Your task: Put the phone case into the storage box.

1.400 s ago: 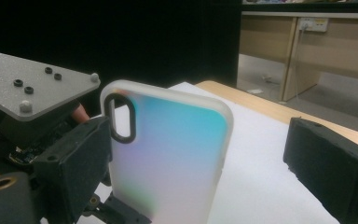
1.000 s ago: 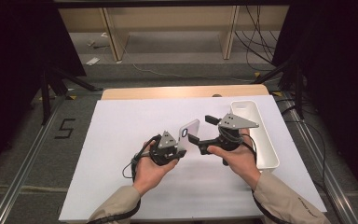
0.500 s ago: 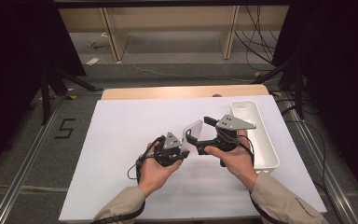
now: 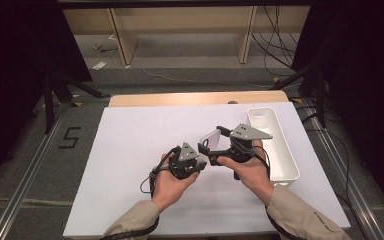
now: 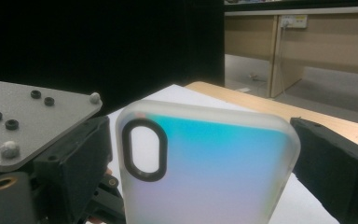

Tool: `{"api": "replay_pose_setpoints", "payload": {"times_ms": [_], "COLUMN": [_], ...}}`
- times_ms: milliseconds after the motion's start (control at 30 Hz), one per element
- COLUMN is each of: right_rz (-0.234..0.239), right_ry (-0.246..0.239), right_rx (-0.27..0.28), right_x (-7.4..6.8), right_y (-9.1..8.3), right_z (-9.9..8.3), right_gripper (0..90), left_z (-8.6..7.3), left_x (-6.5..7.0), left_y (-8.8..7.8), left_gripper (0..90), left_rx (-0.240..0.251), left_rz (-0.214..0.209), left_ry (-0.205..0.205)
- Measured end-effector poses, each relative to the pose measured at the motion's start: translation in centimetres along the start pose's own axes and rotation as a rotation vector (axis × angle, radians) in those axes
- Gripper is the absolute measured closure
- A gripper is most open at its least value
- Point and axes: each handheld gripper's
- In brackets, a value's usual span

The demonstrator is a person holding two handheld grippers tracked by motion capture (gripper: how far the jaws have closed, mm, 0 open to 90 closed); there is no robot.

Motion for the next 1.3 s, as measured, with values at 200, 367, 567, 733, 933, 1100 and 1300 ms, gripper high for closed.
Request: {"api": "replay_pose_setpoints", "payload": {"times_ms": [200, 367, 567, 733, 933, 1100, 1300], "right_rz": [-0.006, -0.018, -0.022, -0.032, -0.035, -0.042, -0.053], "right_ry": [0.003, 0.016, 0.016, 0.014, 0.003, 0.003, 0.001], "right_rx": [0.005, 0.012, 0.011, 0.009, 0.009, 0.016, 0.029], "right_x": [0.0, 0.0, -0.1, -0.1, -0.3, -0.2, 0.2], "right_y": [0.1, 0.0, 0.0, 0.0, -0.1, -0.2, -0.7], "right_z": [-0.1, -0.1, -0.2, -0.2, 0.0, 0.1, 0.5], "right_gripper": [11.1, 14.9, 17.3, 17.8, 18.1, 18.2, 18.3], "left_z": [0.0, -0.1, -0.1, -0.1, 0.0, 0.2, 0.5], "left_x": [0.1, 0.2, 0.2, 0.2, 0.3, 0.0, -0.2], "left_y": [0.1, 0.1, 0.1, 0.2, 0.1, -0.3, -1.1], "left_gripper": [80.3, 80.4, 80.3, 80.1, 79.0, 65.5, 32.3], "left_rx": [0.003, 0.004, 0.007, 0.005, 0.022, 0.055, 0.086], "left_rz": [0.003, 0.005, 0.008, 0.012, 0.016, 0.019, 0.011], "left_ry": [0.005, 0.002, 0.002, 0.002, 0.019, 0.04, 0.073]}}
Point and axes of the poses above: each handheld gripper's, and its own axes: y roughly forward along the jaws, z roughly out of its top, x roughly to its right, and after that the axes turned 1 degree about z, right-handed
